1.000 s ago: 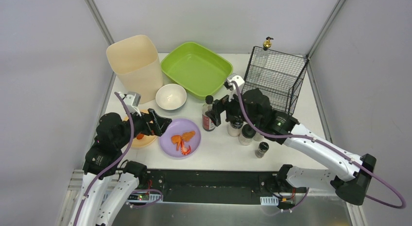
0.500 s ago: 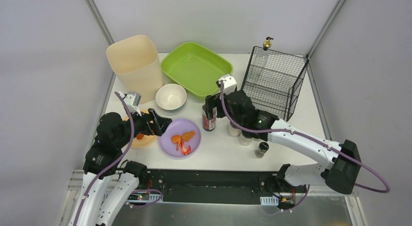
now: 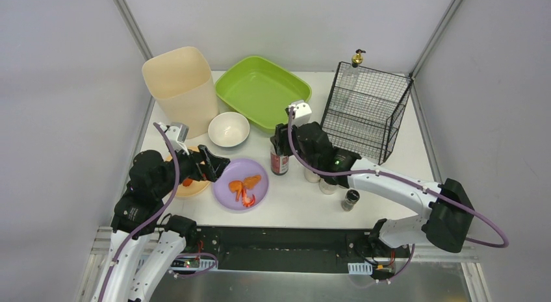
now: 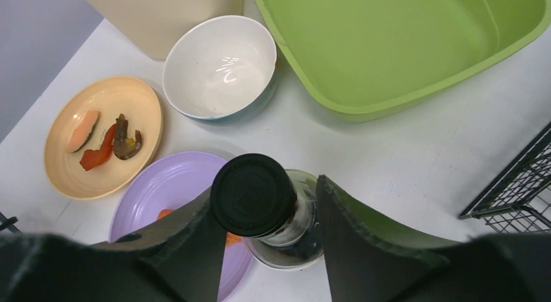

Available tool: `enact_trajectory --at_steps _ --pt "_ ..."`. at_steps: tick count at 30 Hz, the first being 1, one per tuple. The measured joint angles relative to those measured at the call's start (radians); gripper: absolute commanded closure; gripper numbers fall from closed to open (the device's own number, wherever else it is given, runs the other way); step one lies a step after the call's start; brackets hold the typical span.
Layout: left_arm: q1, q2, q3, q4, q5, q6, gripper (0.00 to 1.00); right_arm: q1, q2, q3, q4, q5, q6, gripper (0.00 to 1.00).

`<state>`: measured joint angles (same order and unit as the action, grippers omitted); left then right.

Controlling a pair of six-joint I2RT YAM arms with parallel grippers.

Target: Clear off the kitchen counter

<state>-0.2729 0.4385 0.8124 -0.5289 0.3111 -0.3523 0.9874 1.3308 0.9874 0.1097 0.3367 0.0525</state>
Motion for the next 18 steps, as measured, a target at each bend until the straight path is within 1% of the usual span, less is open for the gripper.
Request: enact_trajectory --at_steps 5,11,12,18 --pt "0.0 0.0 0.0 0.0 0.0 0.0 0.0 0.002 0.012 0.0 0.02 0.011 -0.008 0.67" --pt "0.0 0.0 0.0 0.0 0.0 0.0 0.0 0.006 0.013 0.0 0.027 0.023 -0.013 0.97" --pt "0.0 0.0 0.0 0.0 0.0 0.0 0.0 0.006 0.013 0.0 0.027 0.023 -0.014 1.0" --pt "0.006 0.0 0.0 0.0 0.001 0.0 0.0 0.018 0.0 0.002 0.006 0.035 -0.037 1.0"
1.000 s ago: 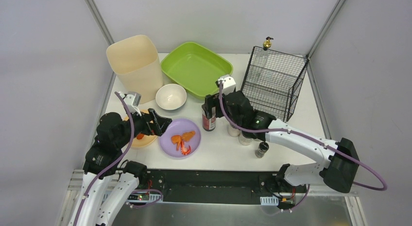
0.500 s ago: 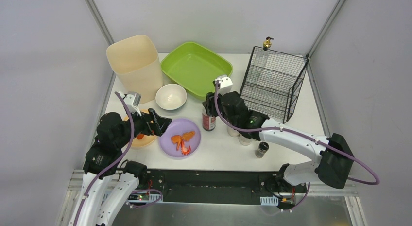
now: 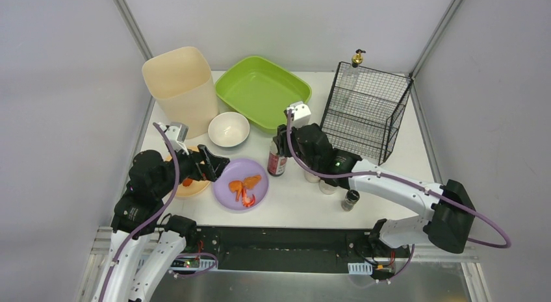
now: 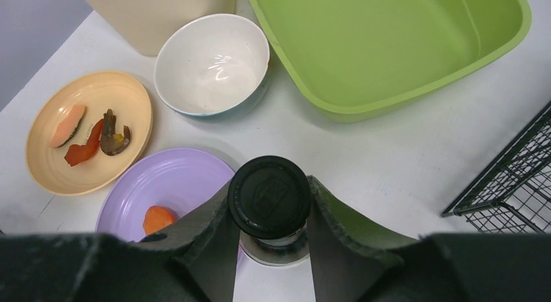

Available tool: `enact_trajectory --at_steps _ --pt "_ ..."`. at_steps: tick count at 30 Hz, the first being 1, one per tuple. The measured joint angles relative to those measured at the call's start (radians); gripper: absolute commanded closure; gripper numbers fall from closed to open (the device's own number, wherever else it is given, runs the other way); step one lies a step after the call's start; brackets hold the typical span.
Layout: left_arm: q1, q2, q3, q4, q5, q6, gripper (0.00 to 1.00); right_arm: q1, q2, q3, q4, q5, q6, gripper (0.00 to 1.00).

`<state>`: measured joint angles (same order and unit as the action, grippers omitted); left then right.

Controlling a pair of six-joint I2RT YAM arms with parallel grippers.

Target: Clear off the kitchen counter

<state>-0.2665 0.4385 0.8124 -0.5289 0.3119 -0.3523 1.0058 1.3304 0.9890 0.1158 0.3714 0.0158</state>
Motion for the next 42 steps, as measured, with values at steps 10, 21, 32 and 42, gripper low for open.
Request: enact_trajectory --at_steps 10,21,32,42 --pt "0.006 0.0 0.0 0.0 0.002 0.0 0.0 0.011 -0.059 0.07 -0.152 0.026 -0.06 1.0" --pt "0.006 0.004 0.0 0.0 0.002 0.0 0.0 0.003 -0.105 0.328 -0.254 0.114 -0.183 1.0" --pt "0.007 0.007 0.0 0.0 0.006 0.0 0.0 -0.148 -0.113 0.523 -0.332 0.148 -0.288 1.0" --pt "0.007 0.006 0.0 0.0 0.021 0.0 0.0 -0.413 -0.076 0.655 -0.412 0.133 -0.304 1.0"
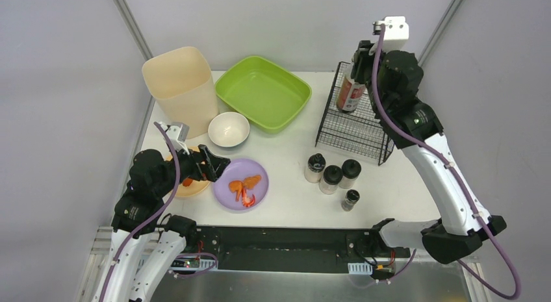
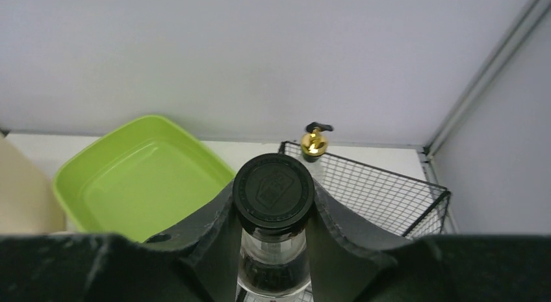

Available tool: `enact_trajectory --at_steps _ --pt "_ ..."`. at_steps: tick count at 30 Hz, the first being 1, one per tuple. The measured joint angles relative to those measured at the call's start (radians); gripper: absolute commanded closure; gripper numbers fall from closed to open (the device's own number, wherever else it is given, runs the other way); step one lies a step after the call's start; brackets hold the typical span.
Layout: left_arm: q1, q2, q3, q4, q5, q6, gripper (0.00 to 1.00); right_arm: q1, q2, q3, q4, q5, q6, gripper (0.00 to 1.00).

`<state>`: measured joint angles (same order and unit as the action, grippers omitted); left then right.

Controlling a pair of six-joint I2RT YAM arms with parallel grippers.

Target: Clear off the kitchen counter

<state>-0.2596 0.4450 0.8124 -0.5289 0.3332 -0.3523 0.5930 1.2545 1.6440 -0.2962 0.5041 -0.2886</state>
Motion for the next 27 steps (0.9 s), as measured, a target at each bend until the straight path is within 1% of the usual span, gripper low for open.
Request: enact_trajectory --at_steps 8,18,22,27 --pt "0.0 0.0 0.0 0.0 0.006 0.0 0.0 -0.176 0.069 0.095 -0.031 -0.027 0.011 1.0" --pt "0.006 0.0 0.0 0.0 0.024 -0.004 0.0 -0.402 0.19 0.109 -0.006 -0.112 0.076 1.0" --pt "0.006 0.001 0.0 0.0 0.045 -0.007 0.0 -0.461 0.253 0.14 0.0 -0.132 0.09 1.0" --pt "0.012 0.007 0.0 0.0 0.068 -0.011 0.0 -0.494 0.325 0.203 0.014 -0.151 0.095 1.0"
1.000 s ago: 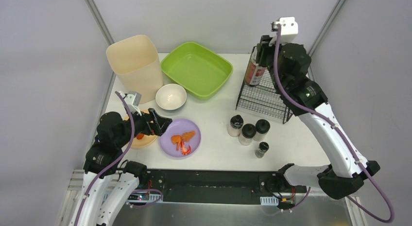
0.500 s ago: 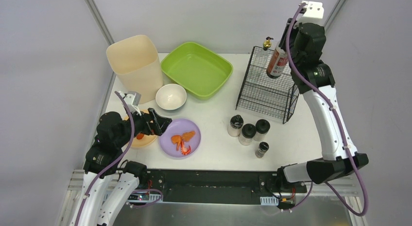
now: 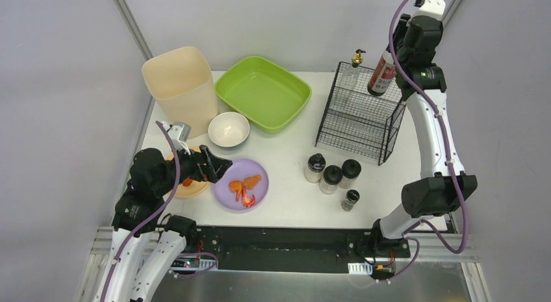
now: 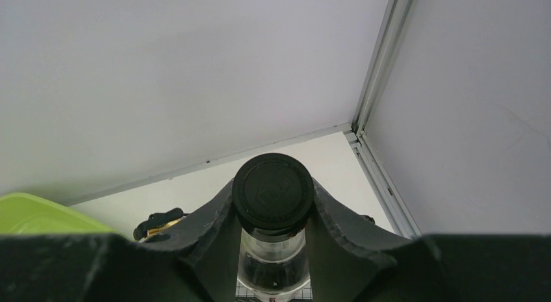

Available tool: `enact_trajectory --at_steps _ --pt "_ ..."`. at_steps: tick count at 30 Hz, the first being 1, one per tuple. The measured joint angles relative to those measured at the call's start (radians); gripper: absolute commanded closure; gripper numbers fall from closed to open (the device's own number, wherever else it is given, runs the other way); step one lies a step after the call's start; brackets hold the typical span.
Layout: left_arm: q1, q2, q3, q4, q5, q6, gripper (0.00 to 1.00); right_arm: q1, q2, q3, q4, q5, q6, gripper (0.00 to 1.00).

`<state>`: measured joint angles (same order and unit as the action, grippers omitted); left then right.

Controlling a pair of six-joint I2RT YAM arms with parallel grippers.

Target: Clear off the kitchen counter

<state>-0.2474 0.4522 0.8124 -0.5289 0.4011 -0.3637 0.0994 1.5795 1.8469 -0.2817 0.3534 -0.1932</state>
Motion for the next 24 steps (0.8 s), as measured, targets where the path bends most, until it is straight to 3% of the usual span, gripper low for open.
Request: enact_trajectory --at_steps 12,24 --pt "0.001 0.014 0.0 0.0 0.041 -0.018 0.0 -0.016 0.112 0.035 0.044 -0.004 0.013 1.0" --pt "0.007 0.014 0.0 0.001 0.045 -0.019 0.0 -0.016 0.103 -0.248 0.188 -0.026 0.086 1.0"
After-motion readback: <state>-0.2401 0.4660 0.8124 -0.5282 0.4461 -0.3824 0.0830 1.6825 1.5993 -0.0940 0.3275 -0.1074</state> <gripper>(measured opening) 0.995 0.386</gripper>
